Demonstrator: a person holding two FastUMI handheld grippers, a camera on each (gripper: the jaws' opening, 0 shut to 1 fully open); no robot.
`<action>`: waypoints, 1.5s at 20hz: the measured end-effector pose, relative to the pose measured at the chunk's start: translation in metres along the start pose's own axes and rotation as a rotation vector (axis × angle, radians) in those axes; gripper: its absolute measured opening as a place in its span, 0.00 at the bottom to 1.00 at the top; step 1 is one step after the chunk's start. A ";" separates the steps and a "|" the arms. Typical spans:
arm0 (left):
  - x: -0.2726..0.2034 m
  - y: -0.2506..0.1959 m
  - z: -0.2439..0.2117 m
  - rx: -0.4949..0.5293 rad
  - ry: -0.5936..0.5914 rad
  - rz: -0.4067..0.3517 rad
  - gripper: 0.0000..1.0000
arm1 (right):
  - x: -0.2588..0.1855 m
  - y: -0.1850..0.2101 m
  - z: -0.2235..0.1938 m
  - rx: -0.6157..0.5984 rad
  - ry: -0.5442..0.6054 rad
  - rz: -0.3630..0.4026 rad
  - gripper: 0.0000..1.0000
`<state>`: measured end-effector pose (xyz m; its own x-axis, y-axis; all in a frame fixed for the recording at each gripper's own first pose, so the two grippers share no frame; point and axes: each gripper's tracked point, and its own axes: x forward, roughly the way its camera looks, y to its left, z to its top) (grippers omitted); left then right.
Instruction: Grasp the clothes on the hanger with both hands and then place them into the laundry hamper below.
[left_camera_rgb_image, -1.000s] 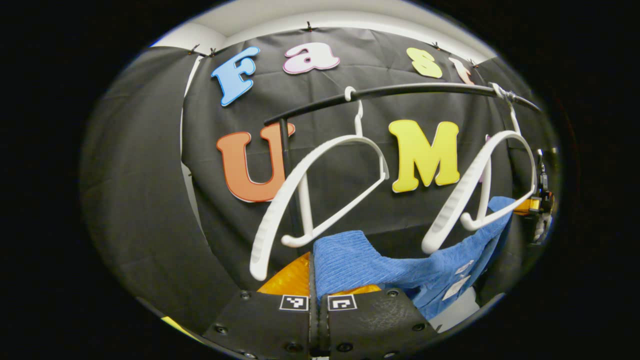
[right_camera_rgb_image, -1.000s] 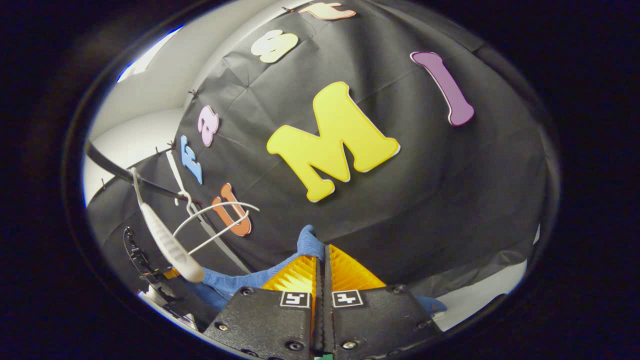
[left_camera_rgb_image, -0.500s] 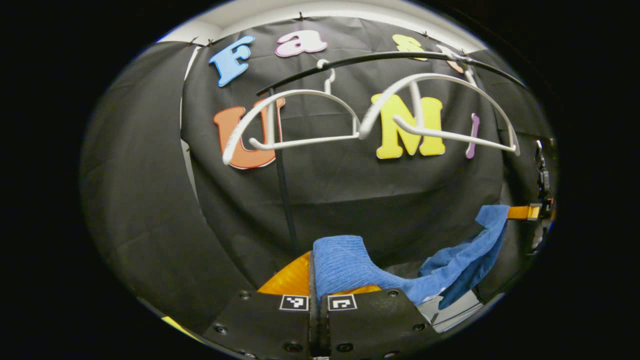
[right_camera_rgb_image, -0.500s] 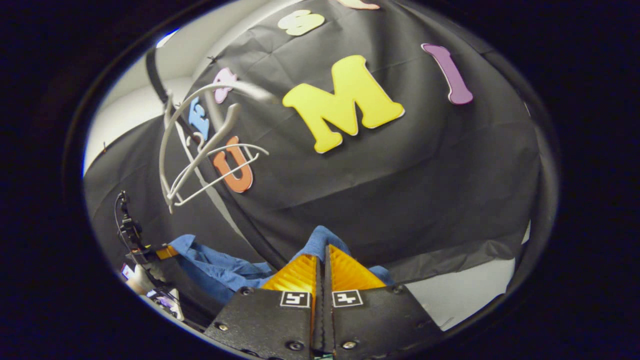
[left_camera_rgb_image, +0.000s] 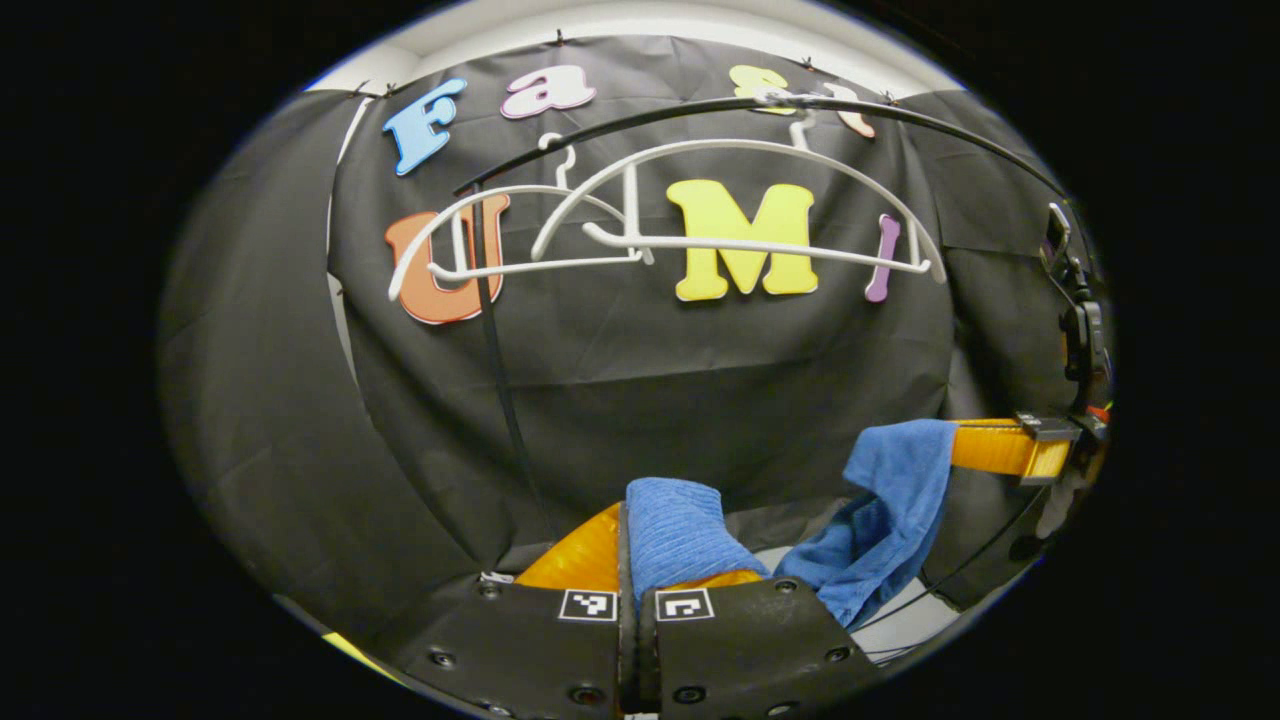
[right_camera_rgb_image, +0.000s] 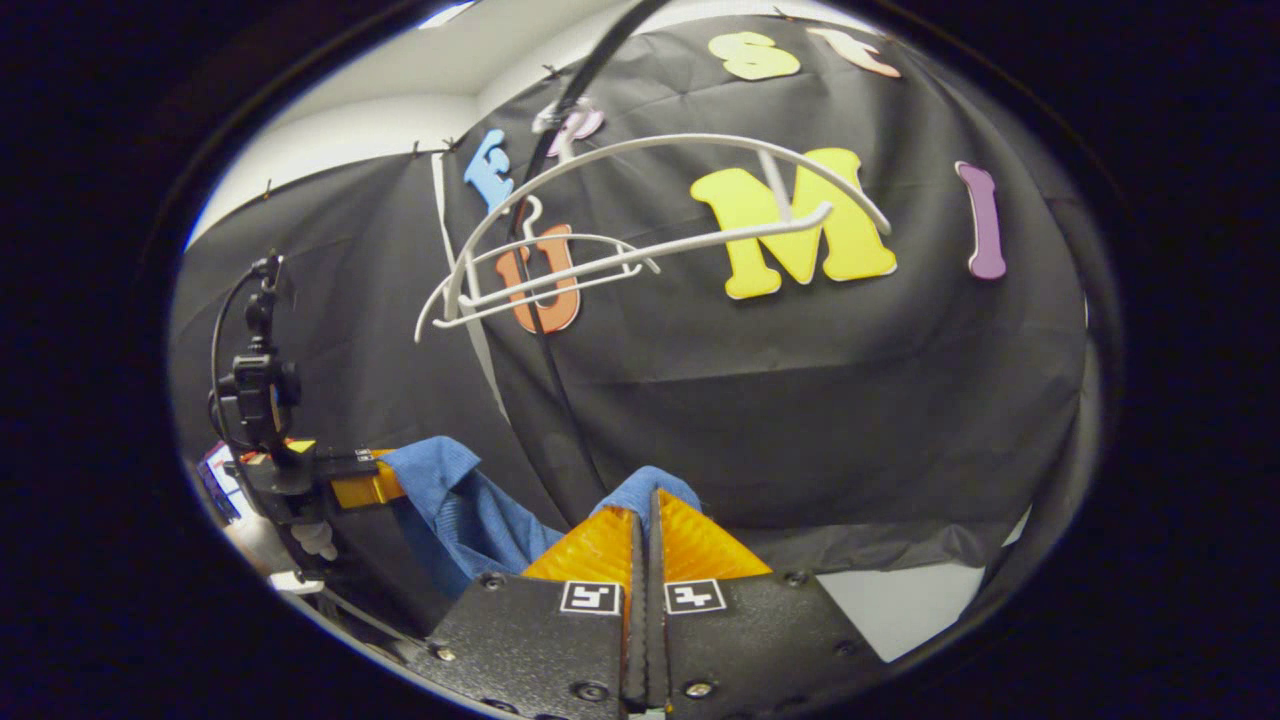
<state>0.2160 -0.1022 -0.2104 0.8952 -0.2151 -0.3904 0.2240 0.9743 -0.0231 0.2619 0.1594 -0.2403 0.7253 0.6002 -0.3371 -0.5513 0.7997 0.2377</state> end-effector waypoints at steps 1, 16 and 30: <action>-0.004 -0.005 -0.004 0.000 -0.003 0.003 0.01 | -0.001 0.005 -0.007 -0.013 0.004 -0.003 0.03; -0.042 0.021 -0.043 -0.018 -0.029 0.113 0.00 | 0.031 0.141 -0.006 -0.112 0.075 0.206 0.03; -0.013 -0.039 -0.061 0.029 0.035 -0.015 0.04 | 0.020 0.060 -0.057 -0.113 0.155 0.024 0.04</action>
<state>0.1721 -0.1337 -0.2606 0.8774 -0.2271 -0.4226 0.2493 0.9684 -0.0028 0.2194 0.2184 -0.2847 0.6443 0.6028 -0.4706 -0.6166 0.7735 0.1465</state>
